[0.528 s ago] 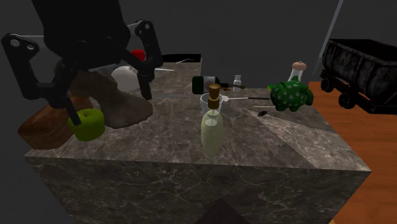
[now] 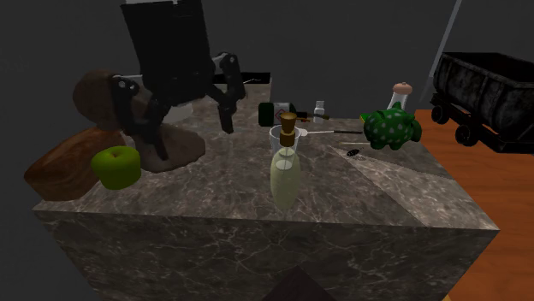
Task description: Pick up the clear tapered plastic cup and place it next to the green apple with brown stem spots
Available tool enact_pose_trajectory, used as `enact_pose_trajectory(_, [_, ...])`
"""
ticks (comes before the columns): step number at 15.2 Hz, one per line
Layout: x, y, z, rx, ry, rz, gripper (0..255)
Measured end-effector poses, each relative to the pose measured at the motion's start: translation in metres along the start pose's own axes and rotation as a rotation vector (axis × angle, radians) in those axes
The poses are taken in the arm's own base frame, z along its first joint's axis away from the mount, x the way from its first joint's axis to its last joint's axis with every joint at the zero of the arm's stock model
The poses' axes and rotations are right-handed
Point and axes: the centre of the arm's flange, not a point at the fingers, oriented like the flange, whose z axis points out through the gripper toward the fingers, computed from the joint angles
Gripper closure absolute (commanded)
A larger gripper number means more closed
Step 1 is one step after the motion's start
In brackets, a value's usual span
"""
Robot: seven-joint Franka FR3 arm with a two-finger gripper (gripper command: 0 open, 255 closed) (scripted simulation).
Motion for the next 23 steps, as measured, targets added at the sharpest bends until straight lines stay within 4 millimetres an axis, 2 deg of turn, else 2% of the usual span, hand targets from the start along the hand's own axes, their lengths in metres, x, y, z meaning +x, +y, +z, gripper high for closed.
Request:
enact_pose_trajectory(7, [0.043, 0.062, 0.044, -0.025, -0.009, -0.017, 0])
enact_pose_trajectory(14, [0.094, 0.131, 0.088, -0.051, -0.017, -0.034, 0])
enact_pose_trajectory(23, [0.155, 0.210, 0.143, -0.084, -0.028, -0.056, 0])
